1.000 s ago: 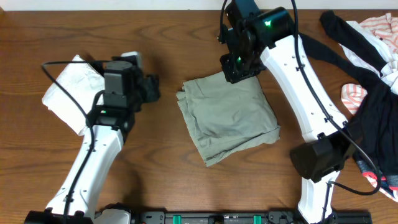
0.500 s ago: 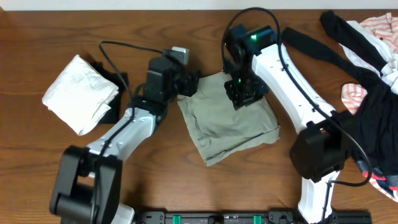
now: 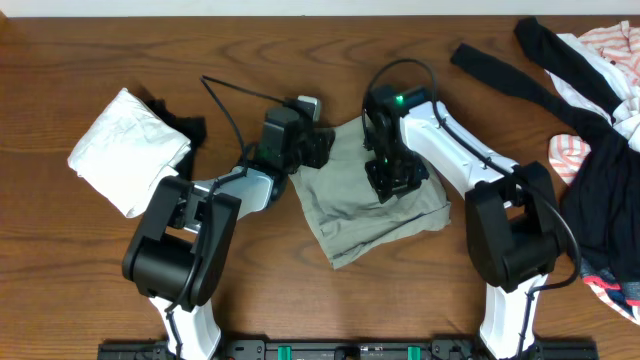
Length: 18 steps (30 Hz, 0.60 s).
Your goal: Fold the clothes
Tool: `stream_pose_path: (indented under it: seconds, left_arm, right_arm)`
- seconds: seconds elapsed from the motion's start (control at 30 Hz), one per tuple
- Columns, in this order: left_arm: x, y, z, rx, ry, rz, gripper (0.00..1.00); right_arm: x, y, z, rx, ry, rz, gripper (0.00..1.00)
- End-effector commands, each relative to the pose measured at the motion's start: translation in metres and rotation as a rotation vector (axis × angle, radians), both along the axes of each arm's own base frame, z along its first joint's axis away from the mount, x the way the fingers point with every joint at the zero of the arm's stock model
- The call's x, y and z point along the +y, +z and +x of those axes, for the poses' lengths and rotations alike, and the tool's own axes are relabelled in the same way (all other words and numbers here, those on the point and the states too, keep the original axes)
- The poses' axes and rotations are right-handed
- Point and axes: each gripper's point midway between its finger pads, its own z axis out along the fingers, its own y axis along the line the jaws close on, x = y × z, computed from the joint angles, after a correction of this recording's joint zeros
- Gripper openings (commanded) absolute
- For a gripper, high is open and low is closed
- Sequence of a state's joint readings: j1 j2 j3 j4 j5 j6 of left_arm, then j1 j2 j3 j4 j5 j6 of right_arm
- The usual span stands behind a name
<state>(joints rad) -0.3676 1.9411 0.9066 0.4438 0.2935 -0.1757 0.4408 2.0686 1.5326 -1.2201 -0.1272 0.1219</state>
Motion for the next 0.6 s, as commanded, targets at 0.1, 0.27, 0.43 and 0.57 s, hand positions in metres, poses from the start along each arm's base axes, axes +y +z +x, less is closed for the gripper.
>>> stream_pose_path:
  seconds: [0.1,0.27,0.43,0.57]
  left_arm:
    - [-0.002,-0.020,-0.022,0.212,0.064,-0.086,0.47]
    - [-0.020,-0.036,-0.076,0.543,0.027,-0.228,0.31]
    - [-0.020,-0.041,-0.095,0.629,0.028,-0.206,0.26]
    - [-0.018,-0.033,-0.103,0.694,0.085,-0.230,0.26]
  right_arm:
    - [-0.020,-0.036,0.028,-0.156,-0.028,-0.053,0.40]
    - [-0.027,-0.036,0.076,-0.361,-0.047,-0.088,0.65]
    - [-0.021,-0.031,0.103,-0.470,0.051,-0.062,0.77]
    - [-0.024,-0.022,0.116,-0.523,0.144,-0.095,0.84]
